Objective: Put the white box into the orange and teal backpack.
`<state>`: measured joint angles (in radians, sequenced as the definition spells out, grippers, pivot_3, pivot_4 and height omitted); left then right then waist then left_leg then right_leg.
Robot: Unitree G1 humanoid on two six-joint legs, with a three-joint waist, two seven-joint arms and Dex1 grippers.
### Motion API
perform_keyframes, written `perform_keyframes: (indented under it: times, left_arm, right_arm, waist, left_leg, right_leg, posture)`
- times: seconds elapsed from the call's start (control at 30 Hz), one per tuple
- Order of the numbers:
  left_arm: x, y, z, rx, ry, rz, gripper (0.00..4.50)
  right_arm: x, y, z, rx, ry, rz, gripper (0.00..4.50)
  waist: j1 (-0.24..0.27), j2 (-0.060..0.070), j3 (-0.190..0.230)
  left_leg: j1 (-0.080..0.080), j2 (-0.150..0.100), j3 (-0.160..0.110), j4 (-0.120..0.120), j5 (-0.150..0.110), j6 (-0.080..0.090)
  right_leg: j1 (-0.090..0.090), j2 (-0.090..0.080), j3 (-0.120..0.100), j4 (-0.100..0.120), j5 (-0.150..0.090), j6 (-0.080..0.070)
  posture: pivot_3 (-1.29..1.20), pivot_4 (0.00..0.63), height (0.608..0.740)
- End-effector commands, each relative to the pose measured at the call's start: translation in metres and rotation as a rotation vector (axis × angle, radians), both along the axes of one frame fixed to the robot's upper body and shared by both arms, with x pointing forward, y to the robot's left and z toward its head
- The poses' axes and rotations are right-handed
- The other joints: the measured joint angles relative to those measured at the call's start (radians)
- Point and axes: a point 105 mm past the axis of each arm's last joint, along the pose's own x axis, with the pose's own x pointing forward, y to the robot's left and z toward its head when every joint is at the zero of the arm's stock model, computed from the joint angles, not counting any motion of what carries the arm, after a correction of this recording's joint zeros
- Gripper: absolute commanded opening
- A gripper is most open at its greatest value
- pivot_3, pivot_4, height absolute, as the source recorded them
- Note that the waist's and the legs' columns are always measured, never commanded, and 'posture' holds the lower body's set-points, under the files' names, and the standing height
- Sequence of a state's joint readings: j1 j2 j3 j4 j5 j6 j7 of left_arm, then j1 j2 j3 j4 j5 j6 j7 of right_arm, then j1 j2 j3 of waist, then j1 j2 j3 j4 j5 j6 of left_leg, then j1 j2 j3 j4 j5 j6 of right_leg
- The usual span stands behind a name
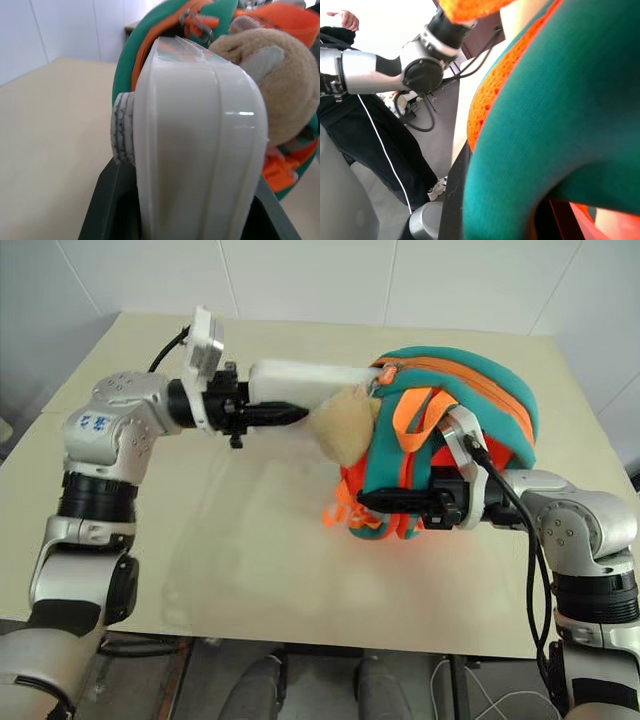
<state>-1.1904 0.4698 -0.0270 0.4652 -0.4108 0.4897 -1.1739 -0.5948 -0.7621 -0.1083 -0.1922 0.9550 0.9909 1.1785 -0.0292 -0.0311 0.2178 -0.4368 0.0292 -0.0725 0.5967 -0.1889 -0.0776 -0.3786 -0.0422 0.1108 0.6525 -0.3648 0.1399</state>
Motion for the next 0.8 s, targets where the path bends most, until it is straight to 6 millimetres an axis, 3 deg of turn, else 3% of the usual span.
perform_keyframes:
  times: [0.03, 0.1, 0.2, 0.4, 0.63, 0.8]
  left_arm:
    - [-0.011, -0.003, 0.043, -0.135, -0.071, -0.076, 1.22]
    - [-0.009, -0.005, 0.045, -0.127, -0.088, -0.083, 1.22]
    - [-0.002, -0.016, 0.023, 0.012, -0.153, -0.088, 1.22]
    - [0.011, -0.033, -0.001, 0.101, -0.167, -0.092, 1.22]
    - [0.014, -0.043, -0.011, 0.108, -0.143, -0.112, 1.22]
    - [0.020, -0.051, -0.015, 0.118, -0.143, -0.100, 1.22]
  right_arm:
    - [-0.015, 0.004, 0.002, -0.013, -0.006, 0.081, 0.03]
    - [-0.017, 0.005, 0.003, -0.016, -0.006, 0.093, 0.03]
    - [-0.022, 0.008, 0.004, -0.018, -0.008, 0.128, 0.03]
    - [-0.033, 0.016, 0.016, 0.004, -0.029, 0.197, 0.03]
    - [-0.048, 0.022, 0.041, 0.064, -0.044, 0.274, 0.03]
    - [-0.055, 0.020, 0.042, 0.054, -0.015, 0.294, 0.03]
  waist:
    - [-0.006, 0.000, 0.000]
    - [-0.008, 0.001, 0.000]
    - [-0.005, 0.001, 0.000]
    - [0.002, 0.001, 0.000]
    - [-0.004, 0.001, 0.000]
    - [0.002, 0.001, 0.000]
  left_leg:
    - [0.000, 0.000, 0.000, 0.000, 0.000, 0.000]
    - [0.000, 0.001, 0.000, 0.000, 0.000, 0.000]
    - [0.000, 0.001, 0.000, -0.001, 0.000, 0.000]
    - [-0.001, 0.000, 0.000, 0.001, 0.000, -0.001]
    - [-0.002, 0.001, 0.000, 0.000, 0.000, 0.000]
    - [-0.003, 0.000, 0.000, 0.000, 0.001, 0.000]
  right_leg:
    - [0.000, 0.000, 0.000, 0.001, 0.000, 0.000]
    - [-0.001, 0.001, 0.000, 0.002, 0.000, 0.000]
    - [-0.002, 0.001, 0.000, 0.002, 0.000, 0.000]
    - [-0.002, 0.001, 0.000, 0.002, 0.000, 0.000]
    - [-0.005, 0.001, 0.001, 0.004, -0.001, 0.000]
    - [-0.006, 0.001, 0.001, 0.005, -0.001, 0.000]
  posture:
    - [0.00, 0.150, 0.740]
    - [0.00, 0.150, 0.740]
    - [0.00, 0.150, 0.740]
    - [0.00, 0.150, 0.740]
    - [0.00, 0.150, 0.740]
    - [0.00, 0.150, 0.740]
